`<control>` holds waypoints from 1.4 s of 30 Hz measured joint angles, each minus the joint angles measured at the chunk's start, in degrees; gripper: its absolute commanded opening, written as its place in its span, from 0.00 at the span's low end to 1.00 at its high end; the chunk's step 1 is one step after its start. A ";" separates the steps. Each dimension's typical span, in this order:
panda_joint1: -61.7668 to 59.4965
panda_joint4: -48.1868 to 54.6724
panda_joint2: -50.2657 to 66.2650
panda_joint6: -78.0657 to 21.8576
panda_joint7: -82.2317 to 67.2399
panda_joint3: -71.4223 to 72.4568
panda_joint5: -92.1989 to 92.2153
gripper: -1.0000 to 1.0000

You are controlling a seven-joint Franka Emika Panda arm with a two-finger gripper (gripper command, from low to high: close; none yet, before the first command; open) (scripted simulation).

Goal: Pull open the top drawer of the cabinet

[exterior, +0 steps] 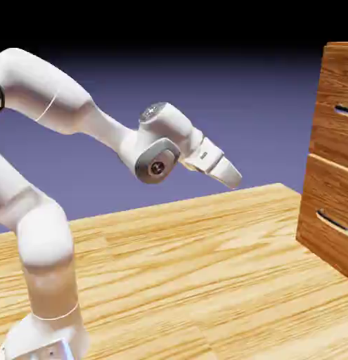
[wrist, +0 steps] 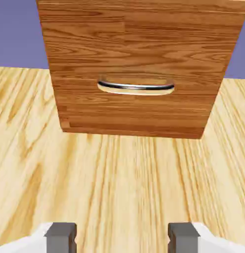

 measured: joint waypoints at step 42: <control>-70.14 44.22 -7.68 -7.51 -104.65 58.16 80.77 0.50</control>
